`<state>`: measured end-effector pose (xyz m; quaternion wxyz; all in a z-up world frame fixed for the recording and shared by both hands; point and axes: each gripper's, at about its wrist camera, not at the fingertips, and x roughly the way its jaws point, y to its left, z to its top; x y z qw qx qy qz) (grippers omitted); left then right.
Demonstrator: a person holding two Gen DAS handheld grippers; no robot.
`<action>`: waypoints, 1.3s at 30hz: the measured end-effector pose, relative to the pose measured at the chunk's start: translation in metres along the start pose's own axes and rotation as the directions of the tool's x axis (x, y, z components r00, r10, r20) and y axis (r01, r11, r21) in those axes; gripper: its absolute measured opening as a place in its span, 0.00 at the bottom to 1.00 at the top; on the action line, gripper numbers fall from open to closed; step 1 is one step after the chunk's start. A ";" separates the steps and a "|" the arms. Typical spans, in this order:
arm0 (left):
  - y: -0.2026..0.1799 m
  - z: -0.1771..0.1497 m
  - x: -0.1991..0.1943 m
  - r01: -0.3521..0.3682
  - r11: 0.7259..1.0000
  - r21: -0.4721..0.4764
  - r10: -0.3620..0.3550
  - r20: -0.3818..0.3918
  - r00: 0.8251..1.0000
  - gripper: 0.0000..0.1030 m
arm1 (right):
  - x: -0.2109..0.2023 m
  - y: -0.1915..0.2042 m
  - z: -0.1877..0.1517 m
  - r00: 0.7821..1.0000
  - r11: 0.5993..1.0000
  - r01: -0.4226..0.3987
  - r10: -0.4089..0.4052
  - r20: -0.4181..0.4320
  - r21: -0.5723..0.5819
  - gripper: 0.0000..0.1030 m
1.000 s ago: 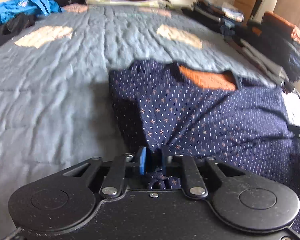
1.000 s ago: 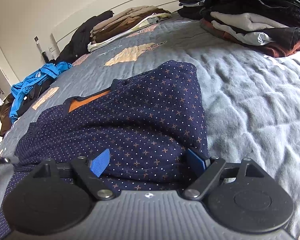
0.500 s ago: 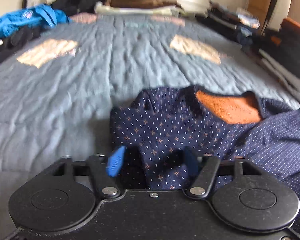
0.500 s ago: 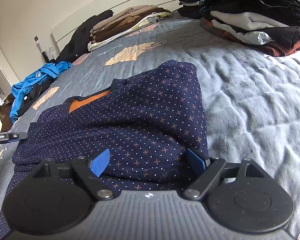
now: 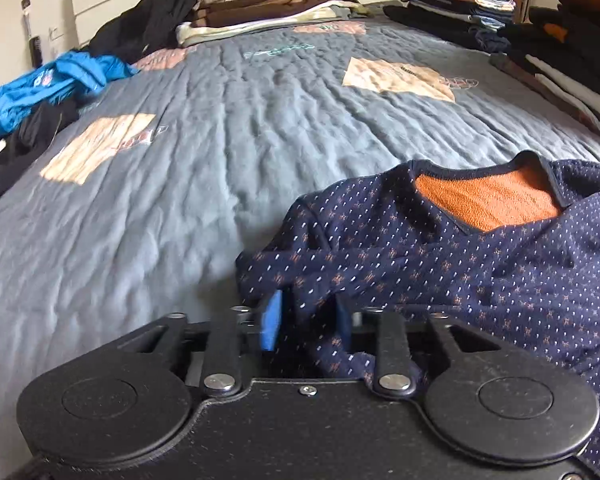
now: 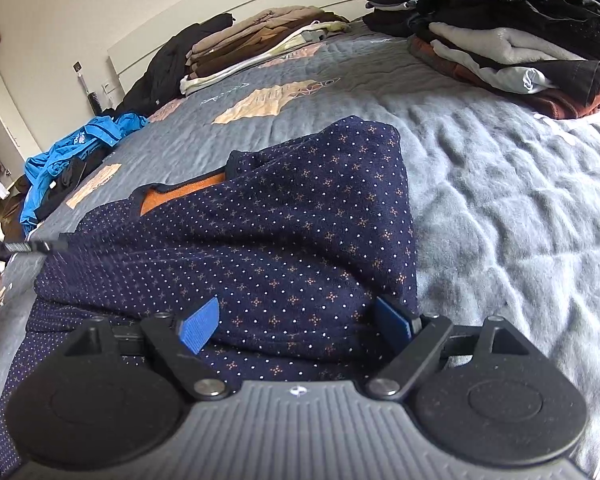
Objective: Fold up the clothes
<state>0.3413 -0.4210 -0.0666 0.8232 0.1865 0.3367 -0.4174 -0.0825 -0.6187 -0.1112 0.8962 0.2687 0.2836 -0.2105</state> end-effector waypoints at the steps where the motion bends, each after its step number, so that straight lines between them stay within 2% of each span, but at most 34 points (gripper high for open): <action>1: 0.006 -0.003 -0.008 0.009 0.999 -0.039 -0.008 0.027 1.000 0.35 | -0.002 0.000 0.002 1.000 1.000 -0.002 0.002 0.001 0.005 0.82; 2: 0.010 -0.007 -0.018 0.012 0.997 -0.075 -0.008 0.055 0.998 0.37 | -0.004 -0.001 0.005 1.000 1.000 -0.005 0.004 0.005 0.013 0.82; 5: 0.005 -0.020 -0.049 0.003 0.995 -0.102 0.008 0.100 0.995 0.43 | -0.023 -0.002 0.017 0.998 0.999 -0.021 0.019 0.063 0.034 0.82; 7: -0.004 -0.033 -0.069 0.028 0.988 -0.150 -0.012 0.102 0.995 0.45 | -0.033 0.000 0.028 0.994 1.000 -0.003 0.002 0.111 0.005 0.82; 9: -0.016 -0.050 -0.089 0.084 0.979 -0.186 -0.069 0.086 0.994 0.45 | -0.042 0.002 0.040 0.987 0.999 0.027 -0.020 0.162 -0.036 0.82; 12: -0.045 -0.075 -0.120 0.127 0.973 -0.194 -0.114 0.080 0.990 0.46 | -0.032 0.004 0.063 0.986 0.985 0.079 -0.054 0.160 -0.154 0.82; 16: -0.084 -0.081 -0.149 0.183 0.972 -0.149 -0.165 0.126 0.978 0.60 | -0.005 0.007 0.091 0.987 0.926 0.127 -0.083 0.137 -0.355 0.82; 20: -0.107 -0.079 -0.152 0.279 0.951 -0.131 -0.255 0.176 0.951 0.61 | 0.023 0.011 0.114 0.996 0.877 0.084 -0.066 0.055 -0.473 0.80; 24: -0.117 -0.079 -0.151 0.298 0.951 -0.075 -0.282 0.175 0.943 0.61 | 0.048 0.010 0.129 0.998 0.874 0.005 -0.037 -0.058 -0.486 0.79; 28: -0.111 -0.078 -0.150 0.278 0.956 -0.090 -0.258 0.188 0.948 0.63 | 0.072 0.008 0.144 0.986 0.873 -0.078 -0.006 -0.169 -0.481 0.78; 29: -0.108 -0.078 -0.149 0.269 0.957 -0.105 -0.247 0.189 0.951 0.63 | 0.079 0.006 0.145 0.980 0.881 -0.085 -0.011 -0.199 -0.466 0.76; 30: -0.106 -0.079 -0.148 0.264 0.958 -0.114 -0.240 0.189 0.952 0.63 | 0.086 0.002 0.145 0.972 0.893 -0.081 -0.027 -0.232 -0.443 0.62; 31: -0.105 -0.079 -0.148 0.261 0.958 -0.115 -0.237 0.188 0.953 0.63 | 0.093 -0.001 0.144 0.962 0.903 -0.077 -0.043 -0.268 -0.422 0.40; 34: -0.101 -0.081 -0.148 0.246 0.962 -0.119 -0.222 0.184 0.958 0.63 | 0.100 -0.004 0.138 0.953 0.917 -0.087 -0.037 -0.300 -0.388 0.20; 37: -0.097 -0.081 -0.149 0.239 0.961 -0.136 -0.212 0.187 0.959 0.63 | 0.098 -0.008 0.139 0.963 0.933 -0.073 -0.026 -0.268 -0.353 0.15; 39: -0.096 -0.081 -0.151 0.241 0.961 -0.135 -0.212 0.195 0.957 0.63 | 0.097 -0.012 0.143 0.973 0.945 -0.048 -0.028 -0.229 -0.322 0.14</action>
